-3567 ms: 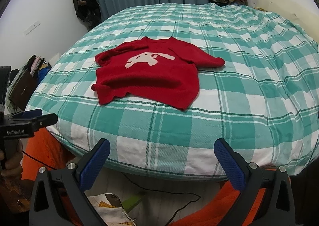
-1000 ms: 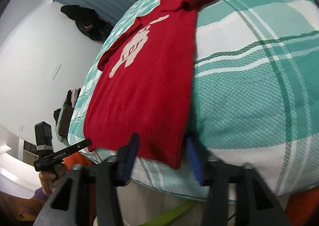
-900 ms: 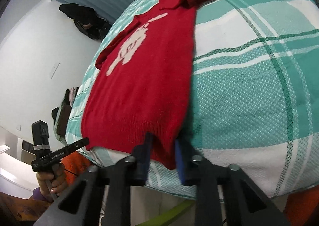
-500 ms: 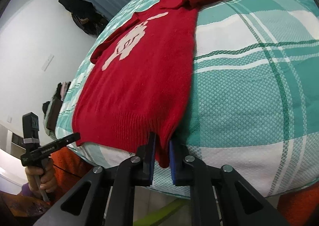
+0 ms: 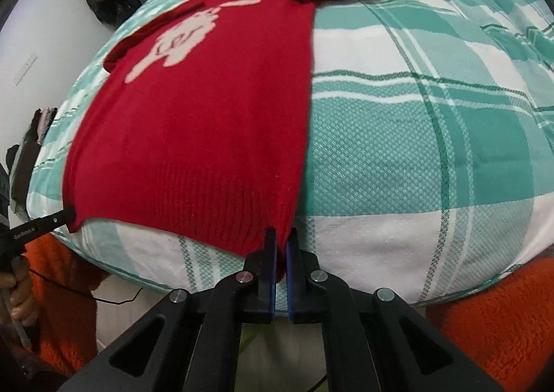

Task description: Fold small clothes

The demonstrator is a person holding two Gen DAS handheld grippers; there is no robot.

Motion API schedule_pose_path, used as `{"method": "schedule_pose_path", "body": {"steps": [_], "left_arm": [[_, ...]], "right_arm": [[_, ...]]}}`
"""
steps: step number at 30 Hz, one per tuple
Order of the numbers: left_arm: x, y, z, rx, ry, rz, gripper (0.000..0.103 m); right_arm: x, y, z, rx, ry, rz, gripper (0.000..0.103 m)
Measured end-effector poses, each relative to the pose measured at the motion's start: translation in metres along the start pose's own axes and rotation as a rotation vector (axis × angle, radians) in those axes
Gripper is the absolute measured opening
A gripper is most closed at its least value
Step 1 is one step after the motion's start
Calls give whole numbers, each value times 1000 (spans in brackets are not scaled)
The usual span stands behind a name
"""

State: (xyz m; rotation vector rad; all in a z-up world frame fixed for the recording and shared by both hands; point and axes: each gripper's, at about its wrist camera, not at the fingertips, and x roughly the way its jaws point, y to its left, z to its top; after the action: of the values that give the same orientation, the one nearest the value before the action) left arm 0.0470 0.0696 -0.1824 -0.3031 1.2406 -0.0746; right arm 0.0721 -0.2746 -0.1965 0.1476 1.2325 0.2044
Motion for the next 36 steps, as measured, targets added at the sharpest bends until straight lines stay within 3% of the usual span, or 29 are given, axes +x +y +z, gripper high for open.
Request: {"method": "schedule_pose_path", "body": {"steps": [5,30,36], "left_arm": [[3,-8,-3,45,-10,50,1],[1,20,-9,-131,45,-76,1],[3,26,-10,-157,56,-93,8]], "right_arm": [[5,-1,0,-11,8,-14,3],[3,-8,-9,11,9,13,3],[6,-10,-9,21,15,15,3]]}}
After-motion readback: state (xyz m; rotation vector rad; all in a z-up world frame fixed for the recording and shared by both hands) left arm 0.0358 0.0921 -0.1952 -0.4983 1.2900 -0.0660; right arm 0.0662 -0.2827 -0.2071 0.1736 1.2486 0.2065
